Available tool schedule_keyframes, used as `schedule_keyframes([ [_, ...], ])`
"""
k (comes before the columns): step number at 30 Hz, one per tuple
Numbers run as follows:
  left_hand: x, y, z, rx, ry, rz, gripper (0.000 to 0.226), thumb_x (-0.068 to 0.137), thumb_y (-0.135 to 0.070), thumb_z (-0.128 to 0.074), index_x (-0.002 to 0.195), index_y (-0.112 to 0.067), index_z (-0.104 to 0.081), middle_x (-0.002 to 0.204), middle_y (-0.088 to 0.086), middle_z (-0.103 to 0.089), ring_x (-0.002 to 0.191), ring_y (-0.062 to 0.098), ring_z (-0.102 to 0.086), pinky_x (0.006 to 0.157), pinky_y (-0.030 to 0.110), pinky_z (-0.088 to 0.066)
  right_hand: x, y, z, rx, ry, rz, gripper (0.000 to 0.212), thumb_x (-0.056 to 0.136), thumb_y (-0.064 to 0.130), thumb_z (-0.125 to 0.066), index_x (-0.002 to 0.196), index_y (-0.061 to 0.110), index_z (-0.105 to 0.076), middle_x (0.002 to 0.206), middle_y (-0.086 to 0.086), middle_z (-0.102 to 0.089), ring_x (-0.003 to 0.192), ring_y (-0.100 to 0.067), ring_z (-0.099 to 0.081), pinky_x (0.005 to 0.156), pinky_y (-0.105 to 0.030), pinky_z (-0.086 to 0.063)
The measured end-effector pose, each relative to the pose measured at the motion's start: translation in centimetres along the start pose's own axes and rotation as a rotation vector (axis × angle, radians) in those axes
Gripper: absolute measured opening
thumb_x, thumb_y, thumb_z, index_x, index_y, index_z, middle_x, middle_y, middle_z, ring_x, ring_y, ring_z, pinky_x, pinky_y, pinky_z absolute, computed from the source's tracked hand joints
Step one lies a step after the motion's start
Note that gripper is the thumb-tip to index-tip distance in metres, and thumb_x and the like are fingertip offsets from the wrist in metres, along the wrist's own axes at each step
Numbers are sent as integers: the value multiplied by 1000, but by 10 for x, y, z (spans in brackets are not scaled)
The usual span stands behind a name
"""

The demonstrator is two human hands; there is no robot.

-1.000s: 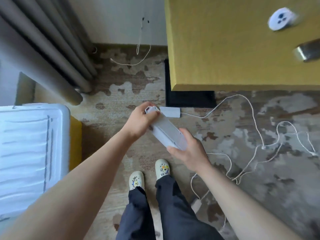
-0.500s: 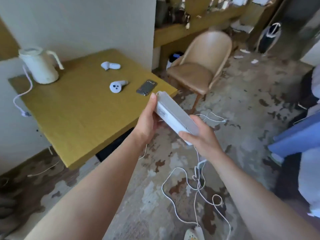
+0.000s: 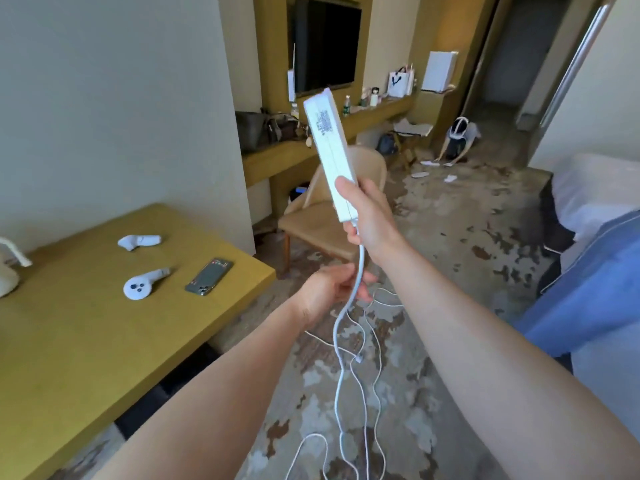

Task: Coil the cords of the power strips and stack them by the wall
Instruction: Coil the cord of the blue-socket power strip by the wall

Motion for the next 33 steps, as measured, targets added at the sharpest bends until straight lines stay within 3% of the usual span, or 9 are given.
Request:
schedule_keyframes([
  [6,56,4,53,82,-5,-7,31,104,-12,-35,93,4,-60,61,8,-39,52,19,-40,58,27,-38,73,-19,42,38,-207,-22,55,77,61,-61,117,24,-51,106,-10,-61,48,-16,-58,53,-34,-54],
  [14,145,-2,130,166,-12,3,32,102,-18,-44,85,1,-62,49,-6,-33,45,11,-28,45,20,-24,164,-5,69,85,-387,-7,48,83,63,-57,119,30,-54,107,-7,-62,62,-11,-59,57,-28,-52],
  [17,174,-35,152,156,-180,-33,29,99,-26,-54,83,-5,-68,46,-11,-46,42,8,-29,48,25,-20,190,-5,74,161,-402,-109,42,91,58,-56,121,29,-54,108,-4,-64,81,-16,-59,61,-29,-53],
  [22,231,-118,180,266,-437,-165,29,93,-36,-61,79,-13,-73,58,-12,-58,54,-1,-50,57,16,-35,240,-11,85,386,-397,-174,31,90,56,-61,101,27,-57,93,-9,-60,75,-17,-53,59,-26,-49],
  [25,265,-131,190,434,-421,-180,30,92,-37,-61,81,-14,-75,59,-7,-58,48,4,-45,47,12,-38,277,-25,98,398,-350,-163,31,87,53,-67,101,26,-61,89,-8,-61,71,-17,-54,59,-26,-50],
  [27,288,-112,193,542,-358,-131,28,93,-37,-61,77,-18,-74,62,-2,-66,59,3,-61,65,19,-44,303,-46,115,312,-289,-192,33,84,47,-73,104,23,-63,89,-7,-63,64,-16,-55,56,-26,-52],
  [30,334,-70,187,589,-320,-22,25,92,-37,-63,75,-21,-74,89,-11,-54,94,7,-47,98,49,-44,348,-93,147,208,-200,-244,36,83,35,-76,111,15,-62,89,-10,-59,54,-17,-54,53,-29,-51],
  [32,371,-47,178,599,-347,44,24,91,-36,-64,76,-20,-75,87,-3,-59,99,11,-42,95,48,-46,379,-127,170,174,-188,-295,37,84,33,-73,112,13,-60,90,-12,-58,55,-19,-58,56,-31,-53],
  [33,389,-38,174,601,-369,79,25,91,-35,-64,78,-17,-75,75,4,-63,102,15,-43,83,40,-52,394,-143,181,164,-189,-323,34,85,34,-71,109,13,-60,88,-13,-59,54,-19,-59,56,-32,-54],
])
Point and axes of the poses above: each hand's wrist, its own x-axis towards the middle knuckle, its own z-axis out of the back of the hand, y = z × x, the point moved 1 cm from there along x, towards the middle knuckle
